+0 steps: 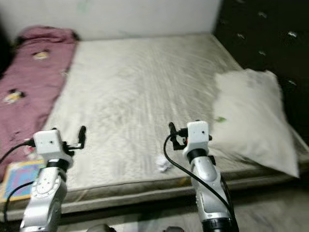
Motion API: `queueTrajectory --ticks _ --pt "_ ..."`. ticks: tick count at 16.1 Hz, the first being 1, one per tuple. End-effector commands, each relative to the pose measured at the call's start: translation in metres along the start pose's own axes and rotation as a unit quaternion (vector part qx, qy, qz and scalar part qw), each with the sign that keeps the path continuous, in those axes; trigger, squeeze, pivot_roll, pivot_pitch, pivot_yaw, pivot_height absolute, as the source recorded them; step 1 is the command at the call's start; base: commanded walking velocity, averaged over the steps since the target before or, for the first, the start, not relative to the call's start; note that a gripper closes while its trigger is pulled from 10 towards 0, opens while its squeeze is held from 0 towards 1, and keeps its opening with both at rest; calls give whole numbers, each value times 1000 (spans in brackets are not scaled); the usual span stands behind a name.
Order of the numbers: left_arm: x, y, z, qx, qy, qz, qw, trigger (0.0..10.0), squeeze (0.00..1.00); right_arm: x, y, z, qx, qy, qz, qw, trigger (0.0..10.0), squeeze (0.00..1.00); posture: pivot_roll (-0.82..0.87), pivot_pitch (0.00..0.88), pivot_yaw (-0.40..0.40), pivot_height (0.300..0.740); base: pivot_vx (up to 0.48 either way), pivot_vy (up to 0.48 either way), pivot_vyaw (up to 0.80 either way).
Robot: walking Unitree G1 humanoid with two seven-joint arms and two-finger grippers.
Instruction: Clean up the room
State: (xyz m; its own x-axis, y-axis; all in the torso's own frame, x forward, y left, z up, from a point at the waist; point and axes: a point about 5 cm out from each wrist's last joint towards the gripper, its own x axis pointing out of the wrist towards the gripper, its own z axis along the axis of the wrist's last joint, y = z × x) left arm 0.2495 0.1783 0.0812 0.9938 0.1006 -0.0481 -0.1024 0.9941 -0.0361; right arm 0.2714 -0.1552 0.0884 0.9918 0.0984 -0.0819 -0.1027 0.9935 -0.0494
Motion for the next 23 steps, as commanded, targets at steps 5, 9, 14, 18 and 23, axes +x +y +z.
queueTrajectory --ticks 5,9,14,18,23 --pt "-1 2 7 5 -4 -6 1000 10000 0 -4 1 10 22 -16 -8 1000 10000 0 16 0 26 740 0 0 0" --pt "-1 4 7 8 0 -4 1000 10000 0 -5 3 12 33 -21 -6 999 10000 0 16 0 31 740 0 0 0" --pt "-1 4 8 10 -1 -2 1000 10000 0 -6 3 13 34 -20 -4 999 10000 0 19 0 26 740 0 0 0" --pt "-2 3 7 12 2 3 1000 10000 0 -6 4 13 31 -19 6 999 10000 0 21 0 16 740 0 0 0" --pt "-1 2 6 11 6 5 1000 10000 0 -6 3 13 31 -19 9 999 10000 0 18 0 14 717 0 0 0"
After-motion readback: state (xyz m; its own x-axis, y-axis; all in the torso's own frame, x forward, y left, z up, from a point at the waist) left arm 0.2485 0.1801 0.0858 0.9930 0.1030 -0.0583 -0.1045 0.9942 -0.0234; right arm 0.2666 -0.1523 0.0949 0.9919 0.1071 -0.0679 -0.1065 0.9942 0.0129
